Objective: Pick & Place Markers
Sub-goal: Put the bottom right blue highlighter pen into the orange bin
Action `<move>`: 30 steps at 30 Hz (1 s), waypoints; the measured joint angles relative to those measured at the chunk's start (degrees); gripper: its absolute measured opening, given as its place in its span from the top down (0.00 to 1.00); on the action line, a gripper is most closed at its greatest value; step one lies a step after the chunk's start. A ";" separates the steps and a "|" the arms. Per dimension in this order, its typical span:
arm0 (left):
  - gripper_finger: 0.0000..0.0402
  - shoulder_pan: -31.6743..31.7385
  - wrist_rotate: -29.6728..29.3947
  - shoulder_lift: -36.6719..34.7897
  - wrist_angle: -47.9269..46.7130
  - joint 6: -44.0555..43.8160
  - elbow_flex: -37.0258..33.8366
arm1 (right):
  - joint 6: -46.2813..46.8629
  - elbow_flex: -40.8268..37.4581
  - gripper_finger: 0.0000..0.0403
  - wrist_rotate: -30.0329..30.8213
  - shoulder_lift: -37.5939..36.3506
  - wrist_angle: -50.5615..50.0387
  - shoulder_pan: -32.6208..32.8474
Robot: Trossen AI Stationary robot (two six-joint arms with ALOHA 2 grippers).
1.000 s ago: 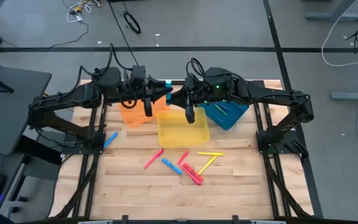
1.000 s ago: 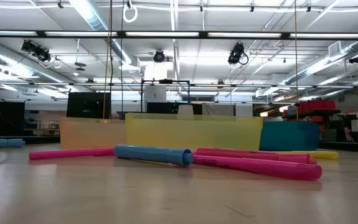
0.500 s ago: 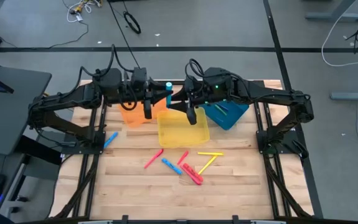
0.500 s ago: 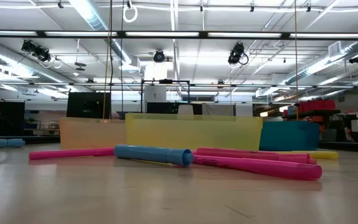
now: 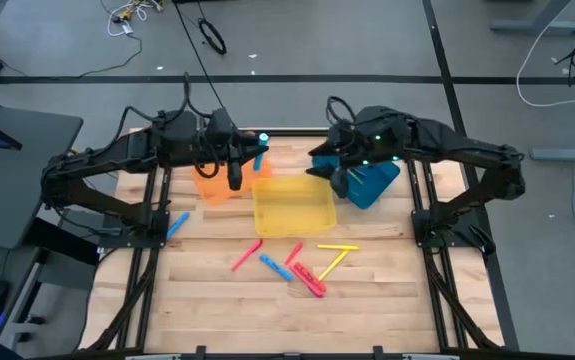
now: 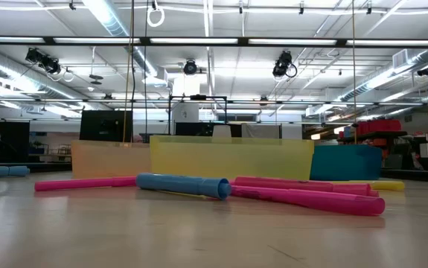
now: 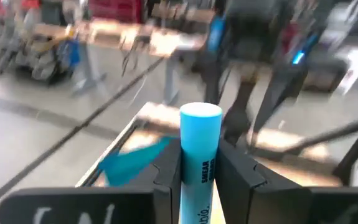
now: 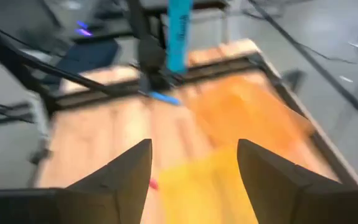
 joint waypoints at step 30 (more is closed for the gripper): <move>0.81 24.03 0.62 21.46 -53.85 23.03 16.50 | 3.65 -6.64 0.46 2.25 -0.94 0.54 0.46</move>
